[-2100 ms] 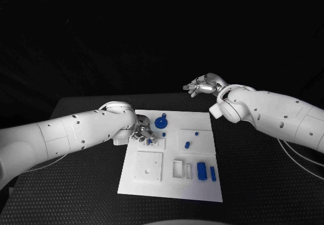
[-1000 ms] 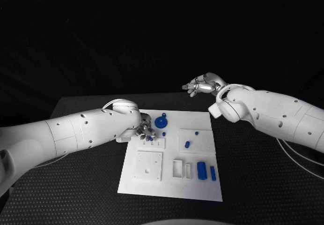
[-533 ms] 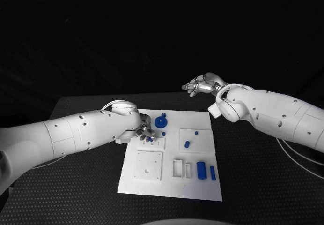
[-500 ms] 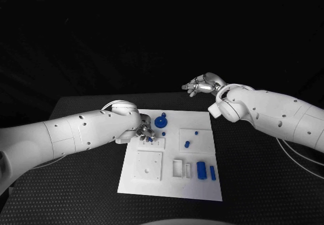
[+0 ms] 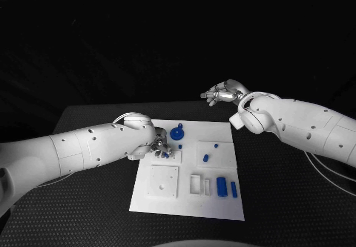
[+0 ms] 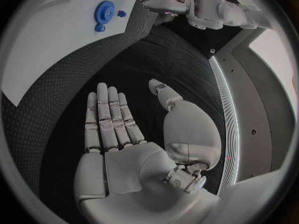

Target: Assemble the parts on the task board

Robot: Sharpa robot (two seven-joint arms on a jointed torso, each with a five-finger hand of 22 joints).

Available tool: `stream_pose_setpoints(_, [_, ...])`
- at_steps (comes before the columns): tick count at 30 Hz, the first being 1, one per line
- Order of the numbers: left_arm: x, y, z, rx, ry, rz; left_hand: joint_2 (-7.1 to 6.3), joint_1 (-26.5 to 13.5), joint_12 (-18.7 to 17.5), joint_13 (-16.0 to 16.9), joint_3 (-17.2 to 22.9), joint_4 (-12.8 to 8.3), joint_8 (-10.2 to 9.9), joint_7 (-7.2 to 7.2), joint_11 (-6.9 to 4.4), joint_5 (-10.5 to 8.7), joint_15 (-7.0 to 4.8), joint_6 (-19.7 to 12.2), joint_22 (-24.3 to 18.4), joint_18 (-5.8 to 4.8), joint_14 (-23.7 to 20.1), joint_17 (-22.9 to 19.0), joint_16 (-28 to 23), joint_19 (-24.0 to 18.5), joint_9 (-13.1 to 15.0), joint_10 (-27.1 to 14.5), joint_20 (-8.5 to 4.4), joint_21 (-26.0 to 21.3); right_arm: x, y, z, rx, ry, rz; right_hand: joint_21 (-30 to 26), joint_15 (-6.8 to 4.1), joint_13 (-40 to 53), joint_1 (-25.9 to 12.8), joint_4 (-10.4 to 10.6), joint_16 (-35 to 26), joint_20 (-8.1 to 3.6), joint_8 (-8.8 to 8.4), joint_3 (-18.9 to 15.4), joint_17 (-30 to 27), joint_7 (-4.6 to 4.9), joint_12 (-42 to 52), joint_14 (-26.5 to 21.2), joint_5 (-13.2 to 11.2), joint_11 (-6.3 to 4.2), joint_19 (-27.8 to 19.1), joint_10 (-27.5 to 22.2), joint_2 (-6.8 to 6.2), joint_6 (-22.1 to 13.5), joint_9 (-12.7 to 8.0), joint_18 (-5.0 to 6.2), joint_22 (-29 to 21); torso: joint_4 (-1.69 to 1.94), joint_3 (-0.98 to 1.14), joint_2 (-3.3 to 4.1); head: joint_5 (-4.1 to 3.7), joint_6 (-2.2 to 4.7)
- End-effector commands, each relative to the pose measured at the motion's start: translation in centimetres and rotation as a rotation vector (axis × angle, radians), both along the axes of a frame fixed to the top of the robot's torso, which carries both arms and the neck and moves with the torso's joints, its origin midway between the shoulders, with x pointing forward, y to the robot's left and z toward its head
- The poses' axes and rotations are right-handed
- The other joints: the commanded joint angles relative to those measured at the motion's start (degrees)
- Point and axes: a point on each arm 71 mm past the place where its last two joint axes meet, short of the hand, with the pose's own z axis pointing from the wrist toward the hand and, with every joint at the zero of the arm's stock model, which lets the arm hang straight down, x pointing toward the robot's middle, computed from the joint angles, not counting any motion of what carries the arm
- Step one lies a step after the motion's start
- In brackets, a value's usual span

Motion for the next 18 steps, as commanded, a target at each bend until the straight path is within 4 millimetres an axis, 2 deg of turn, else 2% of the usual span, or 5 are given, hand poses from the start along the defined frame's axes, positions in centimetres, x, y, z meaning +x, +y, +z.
stream_pose_setpoints(1, [-0.06,-0.16,-0.13,-0.006,-0.014,-0.005,1.44,1.9,0.2,-0.1,0.0,-0.4,-0.2,-0.37,-0.41,0.16,-0.42,0.8,0.0,1.06,-0.1,-0.1,0.4,-0.3,0.1,-0.3,-6.18,0.2,-0.05,0.09,-0.04,-0.001,0.003,0.014,-0.2,-0.03,-0.1,-0.3,0.0,-0.3,-0.11,0.28,-0.3,0.1,0.68,0.2,-0.5,0.2,0.23,-0.4,-0.3,0.07,-0.5,-0.1,-0.28,0.1,-0.07,-0.01,0.01,0.02,0.03])
stream_pose_setpoints(18, [0.03,-0.06,-0.26,-0.013,-0.035,-0.002,1.81,2.2,0.1,-0.2,-0.3,-0.8,-1.1,-0.31,-0.34,0.16,-0.36,1.0,0.0,1.08,-0.1,-0.2,0.3,-0.3,0.1,-0.3,-6.18,0.3,-0.08,0.11,-0.05,0.0,0.003,0.015,-0.2,-0.03,-0.1,-0.3,0.0,-0.3,-0.09,0.29,-0.3,0.1,0.68,0.3,-0.5,0.3,0.24,-0.5,-0.4,0.08,-0.5,-0.1,-0.28,0.2,-0.06,0.04,0.02,0.02,-0.08])
